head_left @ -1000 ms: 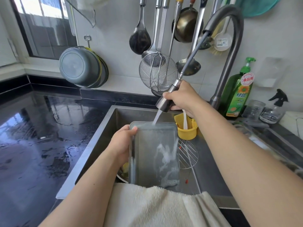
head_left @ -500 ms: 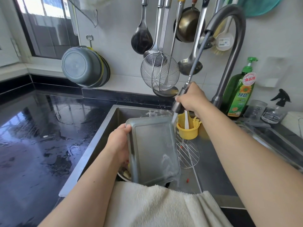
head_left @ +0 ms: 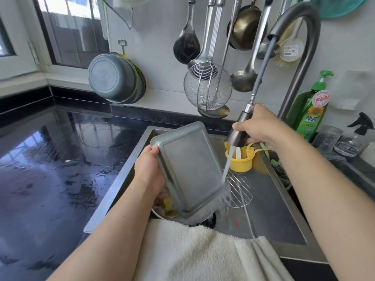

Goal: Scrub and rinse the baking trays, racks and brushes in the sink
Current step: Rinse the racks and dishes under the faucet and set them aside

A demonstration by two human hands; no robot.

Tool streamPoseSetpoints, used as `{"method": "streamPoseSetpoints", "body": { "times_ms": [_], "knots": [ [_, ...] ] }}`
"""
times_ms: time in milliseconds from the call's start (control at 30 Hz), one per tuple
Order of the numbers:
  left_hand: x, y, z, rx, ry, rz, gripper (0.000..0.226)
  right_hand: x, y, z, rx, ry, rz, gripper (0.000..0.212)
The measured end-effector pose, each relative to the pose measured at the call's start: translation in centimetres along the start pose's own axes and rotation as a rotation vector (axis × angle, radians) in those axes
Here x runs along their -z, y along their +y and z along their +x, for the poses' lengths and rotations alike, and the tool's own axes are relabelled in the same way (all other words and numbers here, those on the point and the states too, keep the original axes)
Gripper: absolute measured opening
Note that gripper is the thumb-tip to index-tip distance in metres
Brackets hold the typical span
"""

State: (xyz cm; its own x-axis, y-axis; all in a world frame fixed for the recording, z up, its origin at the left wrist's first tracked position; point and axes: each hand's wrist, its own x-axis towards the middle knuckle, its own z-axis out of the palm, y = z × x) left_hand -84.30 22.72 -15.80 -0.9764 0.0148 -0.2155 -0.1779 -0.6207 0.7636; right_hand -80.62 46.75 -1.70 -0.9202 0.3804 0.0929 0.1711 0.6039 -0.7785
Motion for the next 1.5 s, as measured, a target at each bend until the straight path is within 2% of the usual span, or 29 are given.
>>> {"method": "streamPoseSetpoints", "body": {
  "times_ms": [200,367,500,600,800,833,900,967,1000,1067,1133,1200,1267,1333,1400,1500],
  "knots": [
    [-0.1,-0.3,-0.3,0.057,-0.061,0.140,0.030,-1.6,-2.0,-1.0,0.038,-0.112,0.289,0.029],
    [-0.3,-0.3,-0.8,0.070,-0.169,0.231,0.025,-3.9,-4.5,0.0,0.067,-0.114,0.387,0.021],
    [-0.4,-0.3,-0.8,0.076,-0.211,0.261,0.024,-5.1,-5.4,1.1,0.086,-0.080,0.386,0.016],
    [-0.4,-0.3,-0.6,0.077,-0.210,0.274,0.027,-5.5,-4.6,2.2,0.064,0.003,0.307,0.022],
    [-0.2,-0.3,-1.1,0.065,-0.154,0.294,0.030,-3.9,-1.9,3.1,0.040,0.159,-0.060,0.045],
    [0.1,-0.3,-0.8,0.059,-0.121,0.275,0.028,-3.1,-1.4,3.2,0.070,0.115,-0.099,0.046],
    [0.4,-0.2,-0.6,0.037,-0.073,0.269,0.032,-1.0,-0.4,3.4,0.123,-0.074,-0.204,0.052],
    [0.6,-0.4,0.0,-0.026,-0.070,0.302,0.037,1.2,0.7,4.3,0.102,-0.254,-0.406,0.061],
    [0.4,-0.3,-0.1,-0.062,-0.071,0.330,0.034,2.0,1.3,4.8,0.097,-0.271,-0.539,0.062],
    [-0.1,-0.2,-0.4,-0.121,-0.063,0.351,0.025,2.6,2.9,6.0,0.150,-0.219,-0.836,0.049],
    [-0.4,-0.3,-0.6,-0.133,-0.069,0.347,0.030,2.3,4.5,6.7,0.231,-0.164,-1.121,0.035],
    [-0.3,-0.6,-0.5,-0.139,-0.065,0.364,0.034,1.9,6.3,7.8,0.369,-0.117,-1.341,0.039],
    [-0.2,-0.6,-0.4,-0.156,-0.060,0.369,0.027,1.7,7.4,9.1,0.479,-0.045,-1.549,0.045],
    [-0.1,-0.4,-0.3,-0.166,-0.061,0.376,0.022,2.1,7.7,10.4,0.468,-0.025,-1.729,0.050],
    [0.0,-0.3,-0.3,-0.136,-0.065,0.371,0.028,2.8,7.7,11.4,0.395,-0.037,-1.783,0.050],
    [-0.2,0.0,-0.7,-0.130,-0.040,0.318,0.041,4.3,7.7,11.5,0.366,-0.096,-1.597,0.052]
  ]
}}
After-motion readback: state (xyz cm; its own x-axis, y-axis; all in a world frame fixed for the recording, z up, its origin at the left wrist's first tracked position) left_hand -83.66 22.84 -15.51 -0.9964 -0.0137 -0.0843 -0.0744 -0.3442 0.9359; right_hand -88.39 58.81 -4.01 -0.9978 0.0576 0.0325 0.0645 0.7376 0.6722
